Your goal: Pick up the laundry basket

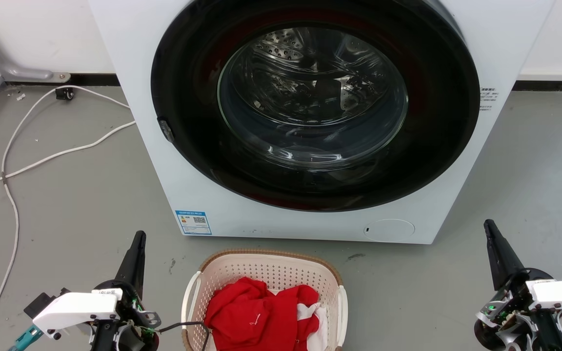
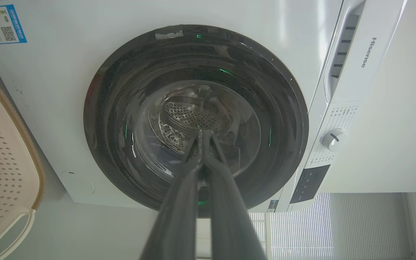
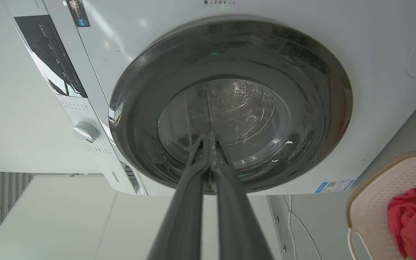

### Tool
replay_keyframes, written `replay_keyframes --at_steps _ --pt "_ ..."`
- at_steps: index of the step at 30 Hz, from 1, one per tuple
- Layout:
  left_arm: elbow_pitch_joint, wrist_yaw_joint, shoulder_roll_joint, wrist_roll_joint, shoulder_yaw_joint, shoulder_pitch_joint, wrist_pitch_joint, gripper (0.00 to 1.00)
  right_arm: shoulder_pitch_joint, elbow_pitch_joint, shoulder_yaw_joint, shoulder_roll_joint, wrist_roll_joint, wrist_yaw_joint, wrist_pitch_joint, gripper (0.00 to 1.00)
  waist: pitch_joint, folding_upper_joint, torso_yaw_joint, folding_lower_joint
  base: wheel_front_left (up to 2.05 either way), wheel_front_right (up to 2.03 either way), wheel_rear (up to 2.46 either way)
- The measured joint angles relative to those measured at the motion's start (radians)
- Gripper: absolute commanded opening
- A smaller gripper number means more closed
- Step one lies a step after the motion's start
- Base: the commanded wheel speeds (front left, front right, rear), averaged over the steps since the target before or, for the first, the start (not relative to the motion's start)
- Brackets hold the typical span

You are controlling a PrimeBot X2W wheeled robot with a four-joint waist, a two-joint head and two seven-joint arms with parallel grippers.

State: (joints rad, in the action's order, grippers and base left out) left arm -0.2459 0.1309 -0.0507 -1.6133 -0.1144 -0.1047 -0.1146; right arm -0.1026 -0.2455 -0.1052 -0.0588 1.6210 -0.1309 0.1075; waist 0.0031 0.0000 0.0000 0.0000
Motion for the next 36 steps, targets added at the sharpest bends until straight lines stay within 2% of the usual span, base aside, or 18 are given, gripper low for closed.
replay_keyframes --at_steps 15,16,25,36 --pt "0.0 0.0 0.0 0.0 -0.001 0.0 0.0 0.0 0.0 0.0 -0.002 0.001 -0.001 0.0 0.001 0.0 0.0 0.0 0.0 0.0 0.0 0.0 0.0" --pt "-0.002 0.0 0.0 0.0 0.0 0.001 0.0 1.0 0.001 -0.002 -0.002 0.001 -0.001 0.0 0.002 1.0 0.0 0.0 0.0 0.0 0.0 0.0 0.0" --pt "-0.04 -0.001 0.006 0.016 0.011 0.048 0.02 1.0 0.052 -0.045 0.002 0.006 -0.018 0.0 -0.017 1.0 0.001 0.0 0.0 0.0001 0.0 0.0 0.0" --pt "0.018 -0.012 0.005 0.21 0.009 0.048 0.072 1.0 0.058 0.02 0.014 0.007 -0.252 0.0 -0.068 1.0 0.005 0.0 -0.001 0.0 0.0 0.0 0.0"
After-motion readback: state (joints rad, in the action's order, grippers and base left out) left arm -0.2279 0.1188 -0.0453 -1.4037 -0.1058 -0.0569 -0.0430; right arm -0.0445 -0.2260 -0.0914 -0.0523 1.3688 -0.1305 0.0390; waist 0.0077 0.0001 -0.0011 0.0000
